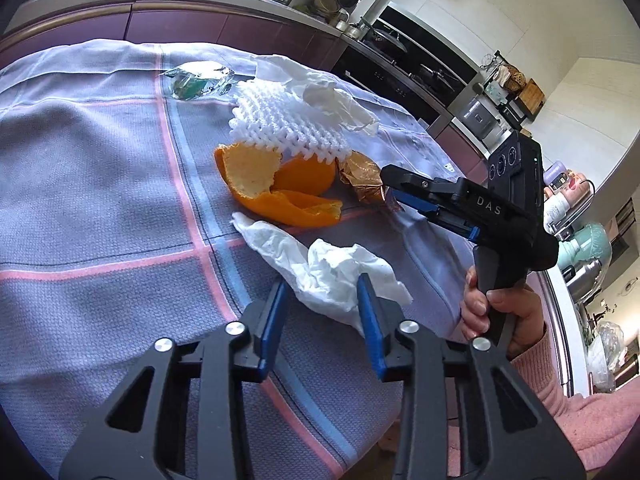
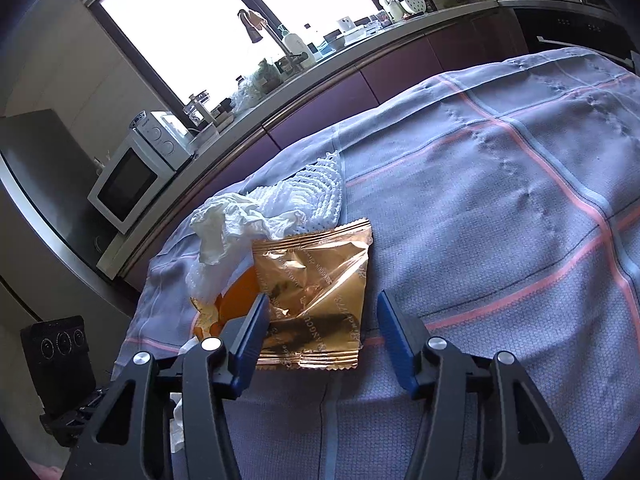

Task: Collect trash
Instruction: 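Grasp the white tissue with the left tool while the right tool grasps the gold wrapper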

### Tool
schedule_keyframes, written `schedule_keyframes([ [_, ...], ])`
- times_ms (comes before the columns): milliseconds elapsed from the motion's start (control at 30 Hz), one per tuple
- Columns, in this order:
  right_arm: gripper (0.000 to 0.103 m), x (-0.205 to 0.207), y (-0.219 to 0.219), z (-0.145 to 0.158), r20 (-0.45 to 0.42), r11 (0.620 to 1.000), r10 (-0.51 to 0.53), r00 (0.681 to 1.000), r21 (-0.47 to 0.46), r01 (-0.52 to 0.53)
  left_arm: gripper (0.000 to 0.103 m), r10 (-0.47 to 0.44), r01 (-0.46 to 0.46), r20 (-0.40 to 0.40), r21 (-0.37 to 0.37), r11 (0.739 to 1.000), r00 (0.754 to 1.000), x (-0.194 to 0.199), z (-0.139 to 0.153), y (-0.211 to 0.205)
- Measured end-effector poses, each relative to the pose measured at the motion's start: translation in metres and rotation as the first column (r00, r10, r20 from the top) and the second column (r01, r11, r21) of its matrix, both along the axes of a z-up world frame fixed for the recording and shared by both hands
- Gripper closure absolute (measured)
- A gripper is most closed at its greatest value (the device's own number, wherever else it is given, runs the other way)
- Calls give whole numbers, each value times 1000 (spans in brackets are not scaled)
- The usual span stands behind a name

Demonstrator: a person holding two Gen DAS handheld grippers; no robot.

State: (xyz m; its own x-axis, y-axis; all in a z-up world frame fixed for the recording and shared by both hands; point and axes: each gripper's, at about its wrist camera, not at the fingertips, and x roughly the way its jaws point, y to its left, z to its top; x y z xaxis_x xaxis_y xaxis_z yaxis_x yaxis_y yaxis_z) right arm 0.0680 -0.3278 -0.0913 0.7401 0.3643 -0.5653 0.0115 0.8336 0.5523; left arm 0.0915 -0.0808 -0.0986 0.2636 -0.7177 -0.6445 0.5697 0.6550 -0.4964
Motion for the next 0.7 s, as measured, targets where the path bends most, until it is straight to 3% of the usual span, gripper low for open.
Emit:
schedule_keyframes([
  [33, 64, -1, -1, -1, 0, 1000, -2, 1000, 8, 2, 81, -3, 3, -1, 1, 1000, 1000, 0, -1, -1],
  [133, 76, -6, -4, -5, 0, 1000, 1, 1000, 22, -1, 84, -6, 6, 4, -3, 1000, 1000, 1, 0, -1],
  [367, 84, -19, -8, 4, 25, 1000, -25, 999, 12, 25, 88, -8, 9, 29, -10, 1000, 1000, -1, 6, 4],
  [700, 91, -40, -11, 29, 65, 984, -113, 992, -134, 121, 89, 21, -19, 90, -18, 1000, 996, 3, 16, 29],
])
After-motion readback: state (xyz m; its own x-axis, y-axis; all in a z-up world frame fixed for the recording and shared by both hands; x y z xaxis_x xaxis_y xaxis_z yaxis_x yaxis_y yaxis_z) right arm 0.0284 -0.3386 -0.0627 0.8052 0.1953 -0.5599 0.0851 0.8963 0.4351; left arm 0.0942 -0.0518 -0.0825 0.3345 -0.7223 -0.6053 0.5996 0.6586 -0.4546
